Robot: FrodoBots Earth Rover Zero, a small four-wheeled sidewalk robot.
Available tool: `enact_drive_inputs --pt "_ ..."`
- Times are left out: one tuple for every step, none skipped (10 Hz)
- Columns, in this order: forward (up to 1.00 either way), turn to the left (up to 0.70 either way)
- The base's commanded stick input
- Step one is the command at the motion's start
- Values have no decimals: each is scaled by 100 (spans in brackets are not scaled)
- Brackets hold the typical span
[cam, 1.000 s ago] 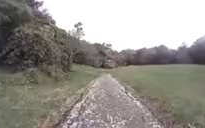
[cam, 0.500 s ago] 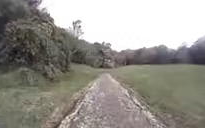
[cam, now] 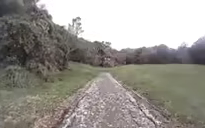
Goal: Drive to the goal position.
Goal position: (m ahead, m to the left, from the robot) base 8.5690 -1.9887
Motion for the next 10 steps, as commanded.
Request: enact_drive_inputs --pt "85 0" --pt "85 0" --pt "85 0" --pt "85 0" --pt "85 0" --pt "85 0" --pt "85 0" --pt "85 0" --pt "85 0" --pt "85 0"
